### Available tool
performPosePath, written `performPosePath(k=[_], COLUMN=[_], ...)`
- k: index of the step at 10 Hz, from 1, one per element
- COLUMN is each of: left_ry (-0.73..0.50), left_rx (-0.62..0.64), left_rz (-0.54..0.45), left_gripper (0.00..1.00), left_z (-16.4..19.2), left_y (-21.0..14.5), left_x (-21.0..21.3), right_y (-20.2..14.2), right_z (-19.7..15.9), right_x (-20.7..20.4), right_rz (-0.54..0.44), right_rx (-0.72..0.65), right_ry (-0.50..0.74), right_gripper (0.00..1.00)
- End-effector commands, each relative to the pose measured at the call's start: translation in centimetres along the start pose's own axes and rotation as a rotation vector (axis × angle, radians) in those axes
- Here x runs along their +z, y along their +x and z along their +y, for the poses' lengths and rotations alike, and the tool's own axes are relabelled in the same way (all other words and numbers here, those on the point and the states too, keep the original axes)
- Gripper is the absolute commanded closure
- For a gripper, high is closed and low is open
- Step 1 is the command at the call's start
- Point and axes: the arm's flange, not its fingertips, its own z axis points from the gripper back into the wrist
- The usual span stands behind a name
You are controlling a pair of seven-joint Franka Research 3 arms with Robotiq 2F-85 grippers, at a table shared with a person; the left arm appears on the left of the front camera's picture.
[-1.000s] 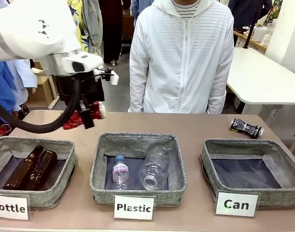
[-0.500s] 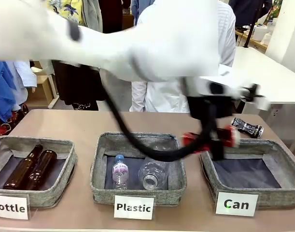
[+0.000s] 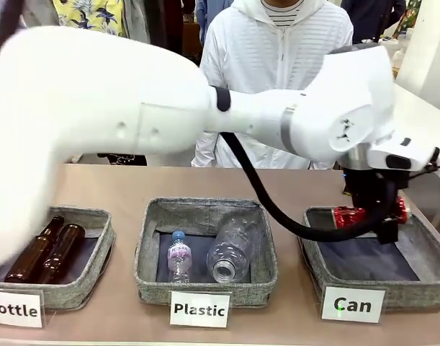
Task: Sort the can waste into the basket.
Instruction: Pick up the can waste from the table and place it in the right Fabric basket.
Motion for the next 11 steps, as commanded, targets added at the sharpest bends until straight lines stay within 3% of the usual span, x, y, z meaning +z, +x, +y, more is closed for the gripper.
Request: performPosePath(k=[1,2,3,4,5,7,8,10,11], left_ry=[0.046,0.051,0.056,0.060,0.069,0.067,0.059,0.074,0.072], left_rx=[0.032,0.051,0.052,0.049,0.047,0.035,0.027,0.025,0.020], left_rz=[0.025,0.027,0.036,0.039,0.033,0.043,0.045,0.031,0.035], left_gripper=[1.00,0.97,0.52,0.40,0.00,0.00,0.23,0.00,0.00], left_z=[1.0,1.4,2.0,2.2,2.0,2.0,2.1,1.9,2.0], left_y=[2.1,1.9,1.6,1.5,1.4,1.4,1.4,1.2,1.2], left_x=[0.6,0.5,0.6,0.8,0.8,0.9,1.1,1.6,1.9], right_y=[1.1,1.1,1.1,1.1,1.1,1.1,1.1,1.1,1.1], right_z=[0.3,0.3,0.3,0.3,0.3,0.3,0.3,0.3,0.3], right_x=[-0.2,-0.2,-0.2,-0.2,-0.2,-0.2,-0.2,-0.2,-0.2], right_rz=[0.020,0.020,0.020,0.020,0.020,0.020,0.020,0.020,0.020], right_rx=[-0.037,-0.037,-0.037,-0.037,-0.037,-0.037,-0.037,-0.037,-0.037], right_ry=[-0.037,-0.037,-0.037,-0.037,-0.037,-0.037,-0.037,-0.037,-0.037], right_gripper=[0.00,0.00,0.00,0.00,0.00,0.00,0.00,0.00,0.00])
